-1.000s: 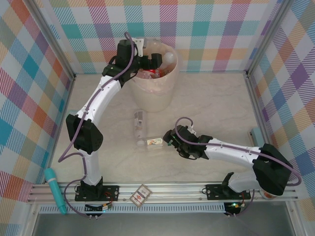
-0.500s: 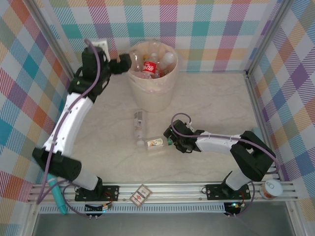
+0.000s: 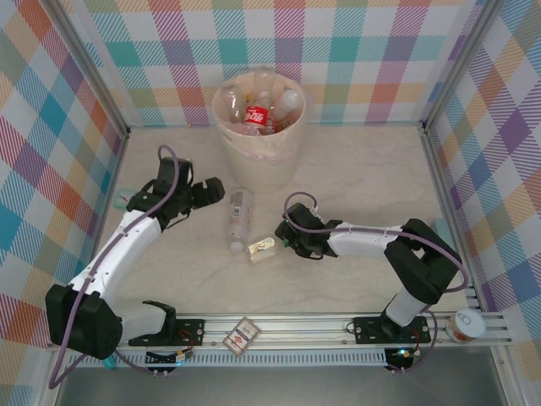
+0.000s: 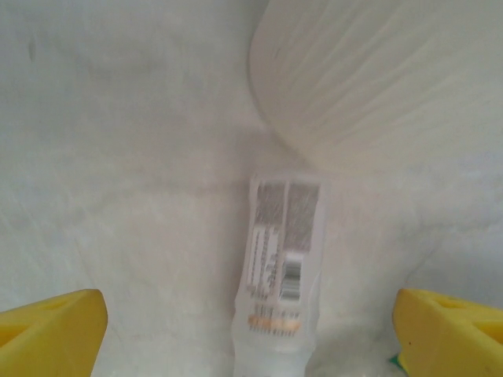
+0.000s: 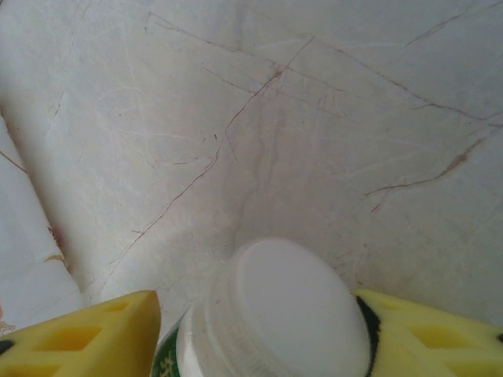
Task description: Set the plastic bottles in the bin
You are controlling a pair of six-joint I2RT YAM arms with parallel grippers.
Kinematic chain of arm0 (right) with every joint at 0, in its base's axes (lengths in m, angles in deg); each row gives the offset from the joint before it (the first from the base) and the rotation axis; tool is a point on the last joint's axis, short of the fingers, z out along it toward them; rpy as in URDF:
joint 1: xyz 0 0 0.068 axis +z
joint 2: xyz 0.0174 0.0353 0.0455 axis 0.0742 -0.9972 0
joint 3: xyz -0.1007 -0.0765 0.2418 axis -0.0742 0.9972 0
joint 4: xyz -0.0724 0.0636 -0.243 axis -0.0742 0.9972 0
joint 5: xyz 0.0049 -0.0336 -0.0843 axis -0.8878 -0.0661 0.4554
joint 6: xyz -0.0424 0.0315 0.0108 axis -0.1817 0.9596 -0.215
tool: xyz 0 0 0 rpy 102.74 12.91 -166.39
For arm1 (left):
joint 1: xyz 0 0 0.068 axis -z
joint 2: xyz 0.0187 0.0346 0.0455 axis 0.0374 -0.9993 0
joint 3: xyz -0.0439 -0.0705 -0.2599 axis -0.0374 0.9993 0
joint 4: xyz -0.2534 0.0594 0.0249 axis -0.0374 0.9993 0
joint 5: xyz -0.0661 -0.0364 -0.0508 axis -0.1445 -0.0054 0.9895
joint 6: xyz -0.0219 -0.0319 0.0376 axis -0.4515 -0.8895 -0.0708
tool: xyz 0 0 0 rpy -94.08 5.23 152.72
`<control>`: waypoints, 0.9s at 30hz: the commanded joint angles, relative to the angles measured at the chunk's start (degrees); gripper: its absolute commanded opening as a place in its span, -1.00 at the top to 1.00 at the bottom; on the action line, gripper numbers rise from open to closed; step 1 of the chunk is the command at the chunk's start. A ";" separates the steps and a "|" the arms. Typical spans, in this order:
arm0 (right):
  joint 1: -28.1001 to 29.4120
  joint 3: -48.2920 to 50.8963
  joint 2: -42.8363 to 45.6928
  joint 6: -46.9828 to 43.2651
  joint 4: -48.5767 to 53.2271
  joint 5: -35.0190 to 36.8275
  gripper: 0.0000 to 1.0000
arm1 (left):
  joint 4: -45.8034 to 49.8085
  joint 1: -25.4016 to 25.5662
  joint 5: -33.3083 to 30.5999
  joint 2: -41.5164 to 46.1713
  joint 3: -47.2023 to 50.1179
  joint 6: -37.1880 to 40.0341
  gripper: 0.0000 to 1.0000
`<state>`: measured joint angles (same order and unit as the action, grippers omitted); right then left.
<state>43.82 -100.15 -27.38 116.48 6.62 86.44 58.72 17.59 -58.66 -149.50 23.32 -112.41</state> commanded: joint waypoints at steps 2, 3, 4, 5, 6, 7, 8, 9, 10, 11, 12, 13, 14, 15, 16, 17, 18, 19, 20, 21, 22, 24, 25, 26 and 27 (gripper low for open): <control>0.11 -3.23 -1.44 -2.45 1.25 1.45 -0.12 | -4.52 -0.59 4.93 -0.06 6.36 -6.70 -0.84; 0.02 -3.67 -1.57 -2.94 1.49 1.54 -0.08 | -5.66 -0.57 5.67 -0.17 7.72 -7.37 -0.84; -0.22 -4.09 -1.60 -3.48 1.68 1.67 -0.05 | -6.74 -0.59 6.57 -0.24 9.01 -7.95 -0.84; -0.50 -4.31 -1.60 -4.07 1.75 1.80 -0.01 | -7.57 -0.59 7.05 -0.52 9.87 -8.44 -0.84; -0.77 -4.40 -1.49 -4.45 1.73 1.96 0.02 | -8.29 -0.58 7.73 -0.86 10.59 -8.77 -0.84; -1.04 -4.50 -1.29 -5.06 1.80 2.06 0.05 | -9.21 -0.54 9.01 -1.20 11.06 -8.97 -0.85; -1.37 -4.59 -1.13 -5.58 1.71 2.07 0.07 | -9.66 -0.45 9.79 -1.60 11.33 -9.08 -0.86; -1.64 -4.74 -1.04 -6.11 1.70 2.15 0.10 | -10.02 -0.33 10.00 -1.87 11.54 -9.11 -0.86; -1.87 -5.00 -1.01 -6.85 1.78 2.24 0.12 | -10.30 -0.24 10.18 -2.32 11.74 -9.08 -0.87; -2.06 -5.31 -1.06 -7.64 1.75 2.31 0.14 | -10.58 -0.11 10.35 -2.70 11.86 -9.07 -0.87; -2.19 -5.81 -1.10 -8.68 2.09 2.79 0.15 | -10.95 0.02 10.58 -3.14 11.92 -9.07 -0.88; -2.20 -6.30 -1.04 -9.82 2.72 3.41 0.16 | -11.40 0.32 10.80 -3.62 11.96 -9.20 -0.89; -2.15 -6.67 -0.97 -10.70 3.16 3.84 0.18 | -11.65 0.58 11.07 -4.20 11.91 -9.08 -0.89; -2.28 -7.00 -0.47 -11.83 3.51 4.31 0.20 | -11.90 0.93 11.31 -4.80 11.81 -9.09 -0.90; -2.37 -7.28 0.41 -12.96 3.98 4.88 0.23 | -12.27 1.31 11.50 -5.51 11.86 -9.12 -0.90; -2.50 -7.59 1.44 -14.12 4.83 5.52 0.24 | -12.66 1.71 11.62 -6.04 11.73 -9.07 -0.90; -2.65 -8.11 2.69 -15.63 6.17 6.51 0.26 | -12.99 2.14 11.69 -6.75 11.71 -9.12 -0.91; -3.00 -8.76 4.20 -17.18 7.63 7.28 0.26 | -13.48 2.67 11.69 -7.33 11.66 -9.11 -0.91; -3.38 -9.41 5.50 -18.61 8.78 7.93 0.27 | -14.01 3.13 11.57 -7.93 11.63 -9.21 -0.91; -3.89 -10.09 7.23 -20.43 10.06 8.65 0.29 | -14.53 3.77 11.51 -8.60 11.55 -9.30 -0.91; -4.63 -11.04 8.90 -22.38 11.18 9.35 0.30 | -14.63 4.38 11.48 -9.40 11.34 -9.18 -0.91; -6.01 -13.33 11.88 -26.42 13.54 10.49 0.31 | -17.07 5.82 11.32 -10.89 10.73 -9.20 -0.92; -6.78 -14.88 13.17 -28.47 14.59 10.95 0.31 | -17.38 6.62 11.41 -11.89 10.46 -9.23 -0.93; -7.37 -16.23 14.16 -30.40 15.18 11.20 0.31 | -17.53 7.15 11.43 -12.67 10.14 -9.18 -0.93; -8.00 -18.04 15.10 -32.75 15.63 11.61 0.31 | -17.69 7.77 11.45 -13.50 9.80 -9.23 -0.94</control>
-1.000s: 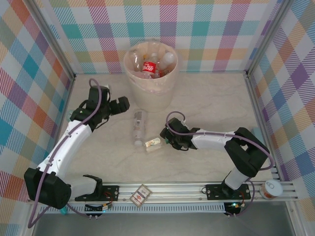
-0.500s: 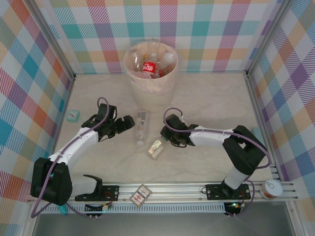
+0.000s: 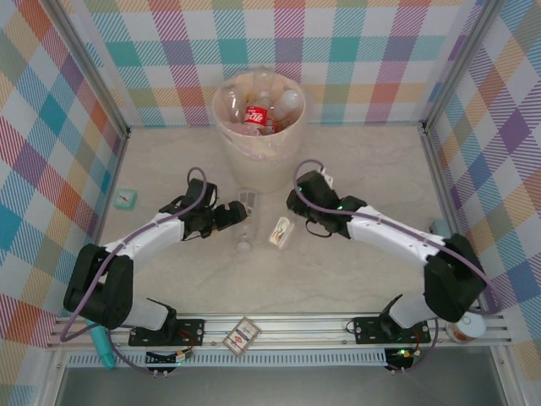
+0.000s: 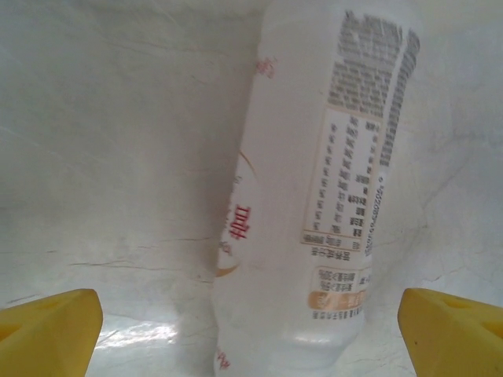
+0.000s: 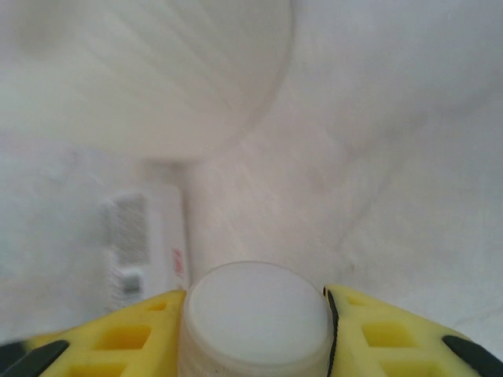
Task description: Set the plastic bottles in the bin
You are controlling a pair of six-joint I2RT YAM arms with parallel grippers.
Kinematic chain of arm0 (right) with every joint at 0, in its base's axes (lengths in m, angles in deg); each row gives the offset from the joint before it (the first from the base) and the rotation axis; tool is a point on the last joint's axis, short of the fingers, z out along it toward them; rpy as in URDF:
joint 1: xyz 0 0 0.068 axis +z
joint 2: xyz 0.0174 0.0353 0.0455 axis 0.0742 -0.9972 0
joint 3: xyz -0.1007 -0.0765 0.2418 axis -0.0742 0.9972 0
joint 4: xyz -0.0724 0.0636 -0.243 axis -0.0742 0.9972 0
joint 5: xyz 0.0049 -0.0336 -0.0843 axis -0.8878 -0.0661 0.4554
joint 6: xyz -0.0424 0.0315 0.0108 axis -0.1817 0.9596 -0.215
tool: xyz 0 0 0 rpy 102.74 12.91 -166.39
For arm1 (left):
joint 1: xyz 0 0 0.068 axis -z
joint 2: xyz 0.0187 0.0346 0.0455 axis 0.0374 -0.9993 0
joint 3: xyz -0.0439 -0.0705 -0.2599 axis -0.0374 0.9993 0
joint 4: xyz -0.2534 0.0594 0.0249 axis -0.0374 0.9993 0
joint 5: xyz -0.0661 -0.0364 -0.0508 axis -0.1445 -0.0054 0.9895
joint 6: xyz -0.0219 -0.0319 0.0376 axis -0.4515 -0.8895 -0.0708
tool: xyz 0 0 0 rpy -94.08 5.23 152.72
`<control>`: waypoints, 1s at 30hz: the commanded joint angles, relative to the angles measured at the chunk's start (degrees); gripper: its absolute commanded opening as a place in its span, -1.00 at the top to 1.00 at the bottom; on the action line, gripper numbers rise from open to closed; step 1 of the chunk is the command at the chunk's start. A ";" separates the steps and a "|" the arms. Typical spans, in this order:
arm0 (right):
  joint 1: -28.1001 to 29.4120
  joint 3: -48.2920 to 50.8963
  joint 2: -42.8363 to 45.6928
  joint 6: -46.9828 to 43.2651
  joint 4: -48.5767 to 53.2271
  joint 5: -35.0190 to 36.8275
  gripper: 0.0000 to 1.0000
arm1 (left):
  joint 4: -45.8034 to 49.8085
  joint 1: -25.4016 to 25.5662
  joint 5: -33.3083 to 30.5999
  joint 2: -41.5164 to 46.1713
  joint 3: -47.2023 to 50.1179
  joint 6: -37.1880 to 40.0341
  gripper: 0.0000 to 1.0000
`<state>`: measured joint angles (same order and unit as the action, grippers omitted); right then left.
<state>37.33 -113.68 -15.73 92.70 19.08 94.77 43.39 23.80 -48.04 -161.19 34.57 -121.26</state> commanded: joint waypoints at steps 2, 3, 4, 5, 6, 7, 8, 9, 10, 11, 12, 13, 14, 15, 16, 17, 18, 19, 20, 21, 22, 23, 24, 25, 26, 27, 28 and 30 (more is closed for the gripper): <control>-2.65 -8.23 4.50 -13.27 3.94 4.07 0.31 | -2.41 2.57 -0.05 -3.04 -1.99 -0.09 -0.94; -3.27 -10.67 4.82 -15.66 3.69 4.26 0.32 | -2.19 3.05 -0.75 -3.71 -2.33 0.23 -0.94; -3.82 -13.16 4.87 -18.50 3.48 4.66 0.31 | -1.68 3.53 -1.79 -4.28 -2.81 0.74 -0.94; -4.32 -15.67 4.72 -20.99 3.03 4.96 0.31 | -1.11 3.94 -2.68 -4.97 -3.31 1.23 -0.93; -4.72 -18.27 4.42 -23.08 2.62 5.21 0.31 | -0.77 4.22 -3.37 -5.40 -3.62 1.60 -0.92; -5.22 -21.13 3.82 -25.26 1.93 5.25 0.31 | -0.42 4.63 -4.36 -6.10 -3.94 1.86 -0.89; -5.73 -23.98 2.93 -27.24 1.30 5.12 0.32 | -0.30 4.99 -5.11 -6.80 -4.21 1.99 -0.87; -6.16 -26.55 1.76 -28.74 0.81 4.88 0.31 | -0.56 5.18 -5.07 -7.55 -4.36 1.94 -0.86; -6.61 -29.94 0.22 -30.14 0.41 4.57 0.31 | -1.01 5.24 -4.54 -8.46 -4.33 1.74 -0.83; -6.94 -33.14 -1.58 -31.53 -0.31 4.57 0.31 | -1.26 5.33 -4.52 -9.25 -4.31 1.64 -0.79; -7.30 -35.80 -3.51 -32.47 -0.90 4.56 0.31 | -1.45 5.41 -4.63 -9.78 -4.30 1.61 -0.77; -7.82 -39.05 -5.77 -33.08 -1.29 4.25 0.31 | -1.47 5.49 -4.86 -10.29 -4.28 1.66 -0.75; -8.44 -42.28 -8.09 -33.38 -1.53 3.90 0.32 | -1.50 5.51 -5.33 -10.63 -4.19 1.64 -0.73; -8.98 -45.06 -10.11 -33.27 -1.66 3.34 0.32 | -1.54 5.59 -5.77 -10.78 -4.00 1.64 -0.70; -9.40 -48.00 -12.29 -33.32 -1.96 3.02 0.32 | -1.55 5.53 -6.33 -10.78 -3.76 1.64 -0.68; -9.58 -50.18 -14.14 -33.63 -2.75 3.13 0.31 | -1.51 5.60 -6.65 -10.70 -3.53 1.64 -0.65; -9.75 -52.98 -16.33 -34.05 -3.34 3.46 0.31 | -1.59 5.55 -7.17 -10.60 -3.18 1.60 -0.61; -9.90 -55.95 -18.64 -34.58 -3.42 3.88 0.32 | -1.74 5.58 -7.40 -10.38 -2.83 1.53 -0.57; -9.98 -58.36 -20.62 -35.08 -3.59 4.06 0.31 | -1.78 5.60 -7.52 -10.20 -2.51 1.38 -0.54; -10.20 -60.80 -23.17 -35.48 -3.91 4.28 0.31 | -1.86 5.59 -7.70 -9.92 -2.27 1.38 -0.51; -10.28 -63.30 -25.47 -35.84 -4.04 4.16 0.30 | -1.94 5.60 -7.89 -9.59 -2.02 1.31 -0.47; -10.29 -65.94 -27.63 -36.15 -3.59 3.90 0.30 | -1.91 5.60 -8.11 -9.30 -1.80 1.30 -0.44; -10.22 -69.06 -30.19 -36.38 -2.52 3.49 0.30 | -1.85 5.60 -8.28 -8.99 -1.57 1.26 -0.40; -10.25 -72.42 -32.68 -36.42 -0.65 2.82 0.30 | -1.73 5.57 -8.47 -8.57 -1.42 1.22 -0.37; -10.29 -75.39 -34.89 -36.32 1.57 2.09 0.30 | -1.69 5.60 -8.66 -8.22 -1.26 1.18 -0.34; -10.23 -78.04 -37.03 -36.03 3.88 1.53 0.30 | -1.76 5.61 -8.90 -7.73 -1.05 1.16 -0.30; -10.16 -79.24 -38.51 -35.87 5.35 1.16 0.30 | -1.61 5.60 -9.13 -7.33 -0.85 1.11 -0.27; -9.90 -78.38 -39.50 -35.11 6.34 0.24 0.30 | -1.40 5.60 -9.48 -6.52 -0.75 1.01 -0.25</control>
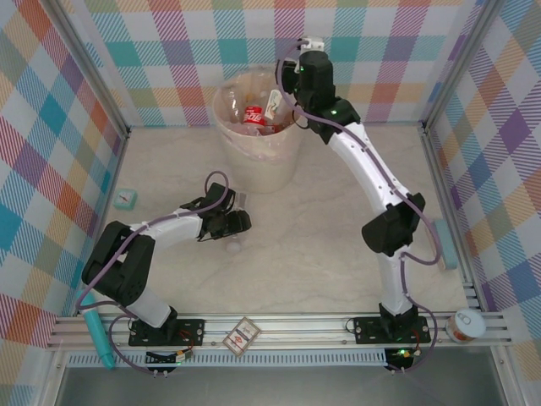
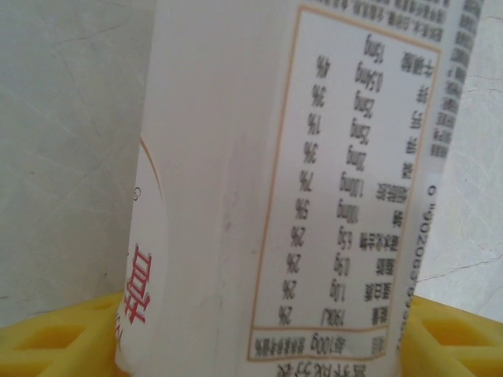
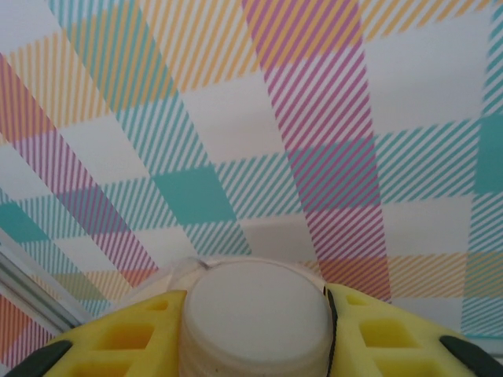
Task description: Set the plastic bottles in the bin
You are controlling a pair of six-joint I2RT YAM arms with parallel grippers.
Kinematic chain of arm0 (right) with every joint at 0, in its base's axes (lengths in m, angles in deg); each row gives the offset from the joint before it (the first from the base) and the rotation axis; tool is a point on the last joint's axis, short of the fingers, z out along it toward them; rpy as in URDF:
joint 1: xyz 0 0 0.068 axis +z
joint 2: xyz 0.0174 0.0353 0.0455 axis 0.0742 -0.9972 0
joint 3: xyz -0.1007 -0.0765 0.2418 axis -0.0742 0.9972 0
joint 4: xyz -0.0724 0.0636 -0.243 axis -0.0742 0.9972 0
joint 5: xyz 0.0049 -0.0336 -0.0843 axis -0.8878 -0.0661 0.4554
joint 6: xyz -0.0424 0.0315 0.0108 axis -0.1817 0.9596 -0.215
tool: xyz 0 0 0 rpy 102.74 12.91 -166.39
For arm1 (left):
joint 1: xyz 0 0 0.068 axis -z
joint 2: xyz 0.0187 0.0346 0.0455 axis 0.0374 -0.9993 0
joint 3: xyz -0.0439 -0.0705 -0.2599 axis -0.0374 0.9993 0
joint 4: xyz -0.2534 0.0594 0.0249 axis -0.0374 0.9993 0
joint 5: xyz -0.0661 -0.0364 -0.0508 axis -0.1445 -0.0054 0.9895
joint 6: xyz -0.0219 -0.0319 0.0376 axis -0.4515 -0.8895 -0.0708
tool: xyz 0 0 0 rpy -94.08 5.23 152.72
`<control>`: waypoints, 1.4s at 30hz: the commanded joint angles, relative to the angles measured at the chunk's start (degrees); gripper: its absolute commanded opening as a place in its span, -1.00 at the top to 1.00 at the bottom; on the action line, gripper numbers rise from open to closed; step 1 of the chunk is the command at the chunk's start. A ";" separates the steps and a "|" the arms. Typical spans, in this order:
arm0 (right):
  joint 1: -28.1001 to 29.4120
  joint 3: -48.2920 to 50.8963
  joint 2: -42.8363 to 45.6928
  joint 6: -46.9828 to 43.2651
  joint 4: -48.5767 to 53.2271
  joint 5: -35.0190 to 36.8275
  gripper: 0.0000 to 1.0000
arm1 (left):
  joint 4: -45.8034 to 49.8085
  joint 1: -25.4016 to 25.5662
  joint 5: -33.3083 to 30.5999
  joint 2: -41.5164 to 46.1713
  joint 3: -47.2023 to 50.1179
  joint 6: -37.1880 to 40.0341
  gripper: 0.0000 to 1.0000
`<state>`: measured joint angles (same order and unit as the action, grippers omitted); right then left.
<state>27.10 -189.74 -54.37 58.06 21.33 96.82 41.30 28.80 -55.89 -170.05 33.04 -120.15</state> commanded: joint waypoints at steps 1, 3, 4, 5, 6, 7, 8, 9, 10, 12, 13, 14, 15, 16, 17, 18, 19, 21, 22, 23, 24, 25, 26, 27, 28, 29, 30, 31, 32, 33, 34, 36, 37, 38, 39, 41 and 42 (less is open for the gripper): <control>0.48 -0.75 -0.95 0.11 4.09 -2.42 0.29 | 0.89 0.61 -1.61 2.75 0.78 -0.18 -0.25; 0.81 2.34 -0.56 0.99 3.85 -3.27 0.29 | 1.39 0.59 -1.85 3.68 0.53 -0.20 -0.25; 1.05 3.84 -0.46 1.54 3.89 -3.41 0.28 | 1.75 0.59 -2.03 4.16 0.36 -0.06 -0.25; 1.23 5.02 -0.30 1.97 3.78 -3.63 0.28 | 1.86 0.57 -2.19 4.60 0.12 0.10 -0.24; 1.35 6.26 -0.18 2.48 3.77 -3.81 0.27 | 1.83 0.55 -2.47 5.01 -0.29 0.39 -0.24; 1.43 7.39 -0.11 3.24 3.81 -4.12 0.26 | 3.88 0.59 -2.71 5.49 -0.76 0.61 -0.24; 1.52 8.44 -0.04 3.73 3.61 -4.66 0.26 | 4.26 0.50 -2.92 5.86 -1.11 0.80 -0.24; 1.73 9.56 -0.06 4.28 3.45 -5.12 0.26 | 4.72 0.50 -3.12 6.27 -1.64 1.03 -0.24; 1.97 10.42 -0.22 4.33 3.20 -5.28 0.24 | 4.95 0.49 -3.27 6.59 -2.16 1.18 -0.24; 2.33 11.00 -0.59 4.33 3.42 -5.07 0.22 | 5.45 0.42 -3.48 7.29 -2.93 1.42 -0.24; 2.40 11.07 -0.69 4.43 3.45 -5.15 0.19 | 5.65 0.42 -3.65 7.68 -3.40 1.52 -0.24; 2.42 11.02 -0.68 4.55 3.38 -5.31 0.16 | 5.98 0.42 -3.73 7.79 -3.91 1.73 -0.24; 2.40 10.84 -0.52 4.51 3.47 -5.33 0.08 | 6.50 0.34 -3.99 8.17 -4.31 1.92 -0.24; 2.40 10.44 -0.36 4.34 3.66 -5.35 -0.06 | 6.93 0.33 -4.42 8.53 -4.72 2.25 -0.24; 2.40 10.07 -0.13 4.19 4.04 -5.41 -0.23 | 7.32 0.26 -4.73 9.01 -5.02 2.47 -0.24; 2.37 9.51 0.25 3.93 4.49 -5.58 -0.42 | 7.81 0.17 -5.08 9.72 -5.31 2.72 -0.24; 2.41 8.78 0.65 3.56 5.08 -5.75 -0.51 | 8.33 0.00 -5.43 10.43 -5.58 3.02 -0.24; 2.41 7.64 1.68 3.02 6.03 -5.83 -0.59 | 9.35 -0.52 -5.92 11.64 -6.29 3.65 -0.24; 2.42 7.29 2.44 2.69 6.39 -5.93 -0.62 | 9.93 -0.79 -6.22 12.39 -6.82 4.05 -0.24; 2.40 6.80 2.93 2.48 6.94 -6.10 -0.64 | 10.52 -1.10 -6.34 12.97 -7.41 4.51 -0.23; 2.40 6.37 3.82 2.38 7.42 -6.27 -0.66 | 11.22 -1.42 -6.71 13.78 -8.46 5.17 -0.23; 2.40 6.30 4.76 2.18 7.88 -6.38 -0.67 | 12.17 -1.60 -7.11 14.58 -9.62 6.05 -0.22; 2.40 6.55 5.82 1.98 8.10 -6.55 -0.69 | 13.10 -1.77 -7.90 15.30 -11.08 7.09 -0.23; 2.35 6.89 6.74 1.87 8.13 -6.64 -0.70 | 13.99 -1.86 -8.55 15.98 -12.58 8.07 -0.23; 2.40 7.31 7.96 1.64 8.41 -6.72 -0.70 | 14.96 -1.95 -9.22 16.71 -14.48 9.30 -0.22; 2.40 7.99 9.19 1.73 8.53 -6.93 -0.71 | 15.84 -2.05 -9.88 17.42 -16.67 10.51 -0.22; 2.40 8.73 10.33 1.70 8.55 -7.35 -0.71 | 16.60 -2.17 -10.36 17.87 -18.51 11.44 -0.22; 2.40 9.54 11.51 1.80 8.83 -8.24 -0.72 | 17.05 -2.30 -10.62 18.40 -20.89 12.66 -0.22; 2.40 10.25 12.48 1.99 9.20 -9.24 -0.72 | 17.19 -2.35 -10.61 18.82 -22.67 13.58 -0.22; 2.40 11.23 13.54 2.20 9.36 -10.71 -0.72 | 17.08 -2.40 -10.33 19.17 -24.81 14.67 -0.22; 2.41 11.76 14.48 2.29 10.06 -12.66 -0.72 | 16.51 -2.40 -9.66 19.43 -26.63 15.82 -0.22; 2.40 11.60 15.69 2.67 12.76 -17.02 -0.72 | 14.87 -2.40 -7.63 19.80 -29.72 18.04 -0.22; 2.41 12.01 16.68 3.13 13.56 -19.63 -0.73 | 13.86 -2.52 -6.61 19.74 -31.43 19.03 -0.22; 2.32 12.63 17.48 3.61 13.78 -21.96 -0.74 | 12.98 -2.81 -5.44 19.50 -32.66 19.68 -0.22; 2.35 13.15 18.30 4.26 13.99 -24.37 -0.76 | 11.71 -3.22 -4.14 19.36 -33.87 20.30 -0.22; 2.32 14.39 19.88 5.66 13.52 -27.76 -0.80 | 9.70 -3.45 -3.50 18.88 -36.00 21.24 -0.21; 2.31 14.97 20.45 6.24 13.00 -29.39 -0.82 | 8.50 -3.45 -2.86 18.48 -37.25 21.67 -0.21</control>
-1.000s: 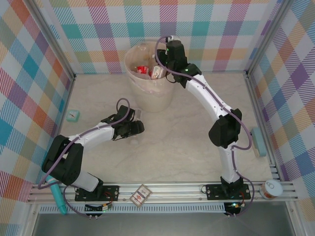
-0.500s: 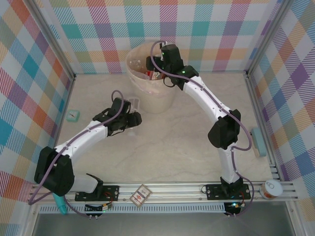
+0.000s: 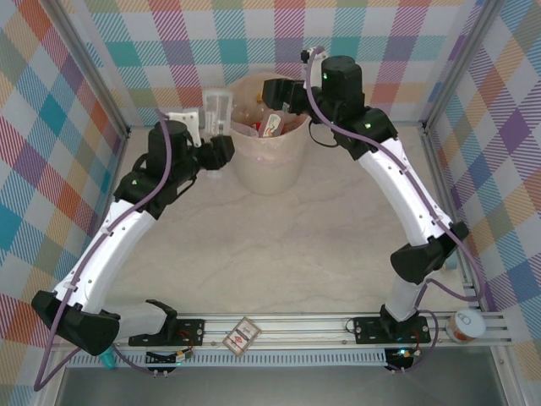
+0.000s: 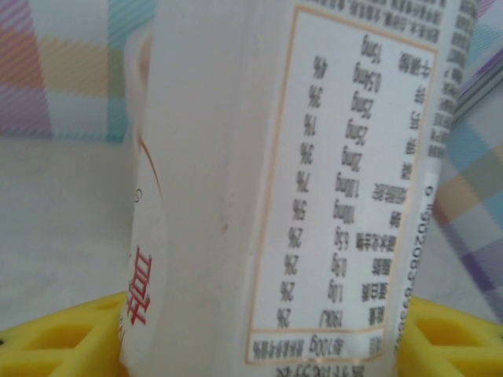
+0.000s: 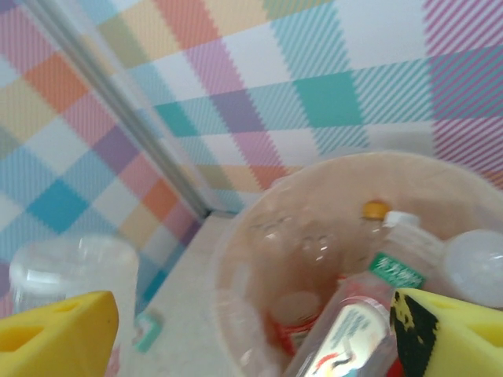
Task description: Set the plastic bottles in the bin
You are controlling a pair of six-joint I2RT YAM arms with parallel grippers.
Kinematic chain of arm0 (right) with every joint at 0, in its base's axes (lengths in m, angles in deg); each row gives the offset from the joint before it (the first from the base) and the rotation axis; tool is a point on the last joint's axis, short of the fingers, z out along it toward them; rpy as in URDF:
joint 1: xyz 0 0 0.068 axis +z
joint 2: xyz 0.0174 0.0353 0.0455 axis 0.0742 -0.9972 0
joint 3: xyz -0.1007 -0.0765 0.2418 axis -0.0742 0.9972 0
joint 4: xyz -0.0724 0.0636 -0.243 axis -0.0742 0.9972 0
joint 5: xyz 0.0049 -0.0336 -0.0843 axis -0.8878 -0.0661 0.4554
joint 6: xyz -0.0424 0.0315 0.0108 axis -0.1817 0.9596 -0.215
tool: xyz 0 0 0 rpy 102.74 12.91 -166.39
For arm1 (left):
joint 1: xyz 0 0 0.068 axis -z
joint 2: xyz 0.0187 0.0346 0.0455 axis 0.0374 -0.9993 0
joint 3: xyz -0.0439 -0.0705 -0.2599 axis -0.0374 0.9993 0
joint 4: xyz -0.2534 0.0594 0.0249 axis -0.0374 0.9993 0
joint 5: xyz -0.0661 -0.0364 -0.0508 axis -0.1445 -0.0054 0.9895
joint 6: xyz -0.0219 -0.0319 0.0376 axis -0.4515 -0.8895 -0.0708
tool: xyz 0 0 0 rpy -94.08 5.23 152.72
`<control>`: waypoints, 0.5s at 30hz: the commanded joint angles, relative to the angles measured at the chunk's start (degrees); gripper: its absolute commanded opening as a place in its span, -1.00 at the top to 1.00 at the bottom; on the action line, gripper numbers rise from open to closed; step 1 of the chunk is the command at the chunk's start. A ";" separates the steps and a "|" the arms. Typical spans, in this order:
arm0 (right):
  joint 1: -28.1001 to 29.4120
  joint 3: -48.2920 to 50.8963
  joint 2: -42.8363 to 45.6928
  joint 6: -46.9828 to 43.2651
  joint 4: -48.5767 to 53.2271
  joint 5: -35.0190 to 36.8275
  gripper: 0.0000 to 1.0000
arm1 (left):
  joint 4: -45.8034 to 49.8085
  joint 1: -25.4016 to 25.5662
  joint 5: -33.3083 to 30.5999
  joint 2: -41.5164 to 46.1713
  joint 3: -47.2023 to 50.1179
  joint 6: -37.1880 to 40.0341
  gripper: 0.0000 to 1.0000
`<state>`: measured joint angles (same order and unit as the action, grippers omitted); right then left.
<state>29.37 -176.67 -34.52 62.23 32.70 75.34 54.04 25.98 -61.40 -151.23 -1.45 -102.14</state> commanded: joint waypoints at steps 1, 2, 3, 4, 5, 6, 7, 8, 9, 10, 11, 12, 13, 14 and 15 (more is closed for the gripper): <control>0.08 1.93 0.81 2.42 1.36 -9.50 -0.83 | -5.70 -0.73 4.39 -0.79 -3.61 4.62 -0.20; -0.02 1.76 0.90 2.64 1.25 -10.58 -0.83 | -6.93 -0.68 6.23 -1.35 -4.31 5.41 -0.19; 0.03 1.76 1.03 2.98 0.81 -11.37 -0.83 | -7.91 -0.69 8.40 -2.16 -5.22 6.09 -0.19; 0.04 1.79 0.99 3.38 0.05 -12.01 -0.85 | -8.71 -0.64 10.94 -3.13 -6.06 6.89 -0.18; 0.08 1.75 0.83 3.69 -0.65 -12.84 -0.86 | -9.36 -0.63 13.07 -3.93 -6.58 7.51 -0.18; 0.03 1.62 0.58 4.20 -1.59 -14.18 -0.88 | -9.35 -0.66 14.59 -5.17 -7.56 7.52 -0.18; 0.08 1.70 0.46 4.84 -2.65 -16.15 -0.89 | -8.86 -0.70 16.17 -6.35 -8.53 7.60 -0.17; 0.05 1.91 0.39 5.39 -3.89 -17.96 -0.91 | -8.28 -0.66 17.04 -7.37 -9.29 7.68 -0.17; 0.11 2.16 0.41 6.14 -5.10 -19.84 -0.95 | -7.57 -0.66 17.38 -8.46 -10.14 7.32 -0.16; 0.08 2.63 0.45 6.71 -6.48 -21.32 -0.97 | -7.41 -0.64 17.77 -9.23 -10.75 6.76 -0.16; 0.04 2.85 0.31 7.17 -7.27 -22.15 -0.99 | -7.56 -0.68 18.43 -9.67 -10.90 6.46 -0.16; 0.06 2.65 0.06 7.29 -7.47 -22.55 -1.00 | -7.90 -0.72 19.27 -10.14 -10.97 6.03 -0.16; 0.04 2.43 -0.21 7.29 -7.46 -22.62 -1.00 | -8.22 -0.64 19.98 -10.47 -11.00 5.33 -0.16; 0.06 2.24 -0.43 7.26 -7.54 -22.40 -1.00 | -8.53 -0.66 20.59 -10.60 -10.77 4.90 -0.16; 0.06 1.84 -0.94 7.35 -7.48 -22.17 -1.00 | -9.36 -0.64 21.81 -10.64 -10.48 4.52 -0.16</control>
<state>29.37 -174.46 -34.13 68.11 28.35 56.32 47.57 25.63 -44.35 -162.33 -10.49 -96.94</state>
